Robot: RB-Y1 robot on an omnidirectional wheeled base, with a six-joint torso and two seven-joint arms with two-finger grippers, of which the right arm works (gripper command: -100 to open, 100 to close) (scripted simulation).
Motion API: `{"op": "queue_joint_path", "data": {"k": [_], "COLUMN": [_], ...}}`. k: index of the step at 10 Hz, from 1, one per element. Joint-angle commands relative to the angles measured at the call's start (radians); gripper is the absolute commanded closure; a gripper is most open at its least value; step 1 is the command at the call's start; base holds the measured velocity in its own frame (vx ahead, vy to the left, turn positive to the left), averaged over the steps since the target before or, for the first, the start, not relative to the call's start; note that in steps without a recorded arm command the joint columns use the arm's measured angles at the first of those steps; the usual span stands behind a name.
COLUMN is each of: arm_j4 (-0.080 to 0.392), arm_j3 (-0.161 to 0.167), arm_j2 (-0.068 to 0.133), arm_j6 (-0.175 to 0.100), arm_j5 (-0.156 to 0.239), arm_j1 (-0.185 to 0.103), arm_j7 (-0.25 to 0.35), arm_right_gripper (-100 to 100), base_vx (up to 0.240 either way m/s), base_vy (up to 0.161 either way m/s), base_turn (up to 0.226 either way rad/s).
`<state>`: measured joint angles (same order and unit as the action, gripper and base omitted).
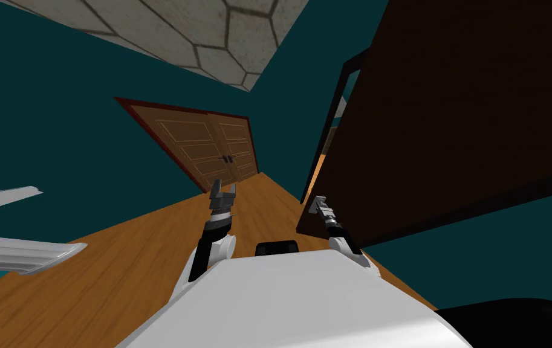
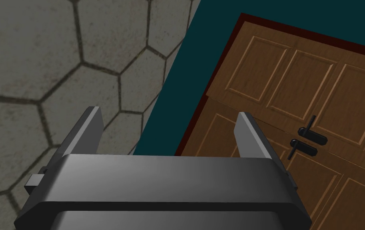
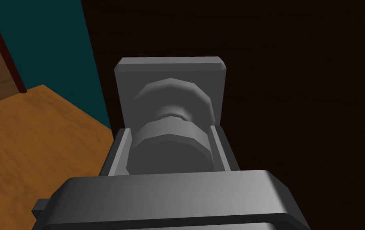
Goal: Pull the door open
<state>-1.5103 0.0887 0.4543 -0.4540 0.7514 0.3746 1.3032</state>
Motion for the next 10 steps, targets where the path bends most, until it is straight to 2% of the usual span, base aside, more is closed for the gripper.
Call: {"op": "queue_joint_path", "data": {"k": [1, 5, 6, 10], "arm_j4": [-0.006, -0.014, -0.011, -0.013], "arm_j3": [0.013, 0.038, 0.036, 0.066], "arm_j2": [0.015, 0.049, 0.044, 0.083], "arm_j6": [-0.013, -0.034, -0.027, -0.056], "arm_j5": [-0.003, -0.01, -0.008, -0.017], "arm_j1": [0.007, 0.023, 0.022, 0.038], "arm_j7": [0.016, 0.047, 0.042, 0.079], "arm_right_gripper": [100, 100, 100, 100], "base_vx": [-0.207, -0.202, -0.091, -0.18], "base_vy": [-0.031, -0.047, -0.017, -0.031], "base_turn": [0.111, 0.109, 0.033, 0.13]}}
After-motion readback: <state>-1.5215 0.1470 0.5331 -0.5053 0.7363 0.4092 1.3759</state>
